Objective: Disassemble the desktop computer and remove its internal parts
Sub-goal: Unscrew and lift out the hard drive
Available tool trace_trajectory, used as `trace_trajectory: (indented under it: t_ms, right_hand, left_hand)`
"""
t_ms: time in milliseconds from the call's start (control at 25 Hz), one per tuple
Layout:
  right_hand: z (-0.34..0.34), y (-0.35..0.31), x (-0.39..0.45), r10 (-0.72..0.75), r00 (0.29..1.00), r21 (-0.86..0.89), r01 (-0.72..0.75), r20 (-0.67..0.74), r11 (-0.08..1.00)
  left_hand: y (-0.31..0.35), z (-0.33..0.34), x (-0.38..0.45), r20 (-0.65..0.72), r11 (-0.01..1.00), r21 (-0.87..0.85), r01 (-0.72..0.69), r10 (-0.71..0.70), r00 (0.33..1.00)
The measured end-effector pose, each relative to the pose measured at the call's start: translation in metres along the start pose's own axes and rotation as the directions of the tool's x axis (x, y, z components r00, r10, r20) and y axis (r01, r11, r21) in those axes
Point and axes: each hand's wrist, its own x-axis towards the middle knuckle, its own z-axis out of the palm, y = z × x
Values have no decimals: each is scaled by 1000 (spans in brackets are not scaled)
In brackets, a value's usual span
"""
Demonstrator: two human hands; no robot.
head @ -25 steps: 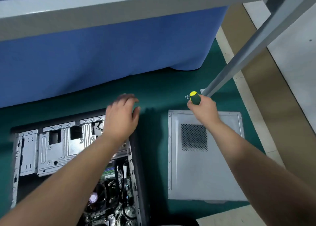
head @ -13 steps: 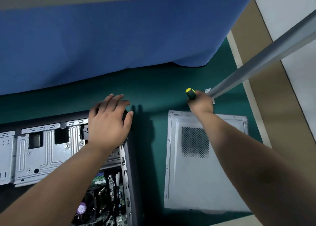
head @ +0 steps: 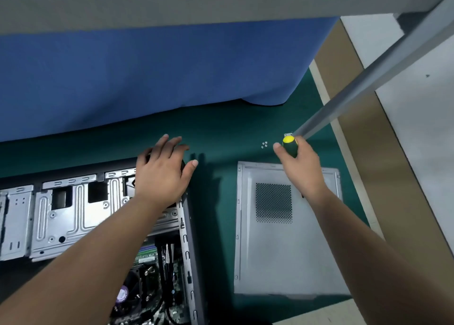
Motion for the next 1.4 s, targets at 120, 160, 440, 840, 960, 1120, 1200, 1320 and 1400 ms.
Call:
trace_trajectory:
  t_ms: [120,160,440,840,960,1120,1200,1320,1400]
  right_hand:
    - [-22,-11,-47,-153,988,-296,139,-24,945]
    - [-25,-13,-62,-158,987,-350,143,-15,926]
    - [19,12,-149,-74,951,55,60,302,997]
    - [131,6,-177,9,940,-371,125,340,920]
    - [141,5,-173,86,932,-492,106,352,864]
    - [144,10,-173,176,898,-529,72,403,845]
    - [142,11,-173,178,889,-520,77,422,850]
    - [133,8,-171,190,876,-492,61,444,868]
    - [122,1,-173,167,889,-452,50,427,891]
  left_hand:
    - [-9,-11,-9,74,988,-134,-79,89,993]
    - [-13,-15,-17,61,978,-178,-106,118,991]
    - [-73,-25,-102,2,982,-152,-110,112,994]
    - [-120,-33,-161,192,999,-1,-55,54,980]
    - [-122,-31,-160,189,996,56,-67,55,980]
    - [-125,-24,-160,147,992,88,-89,76,986]
    - [-127,-20,-160,109,990,99,-101,90,990]
    - [-132,-13,-158,61,987,117,-114,108,992]
    - [-133,-9,-158,28,986,117,-117,115,993]
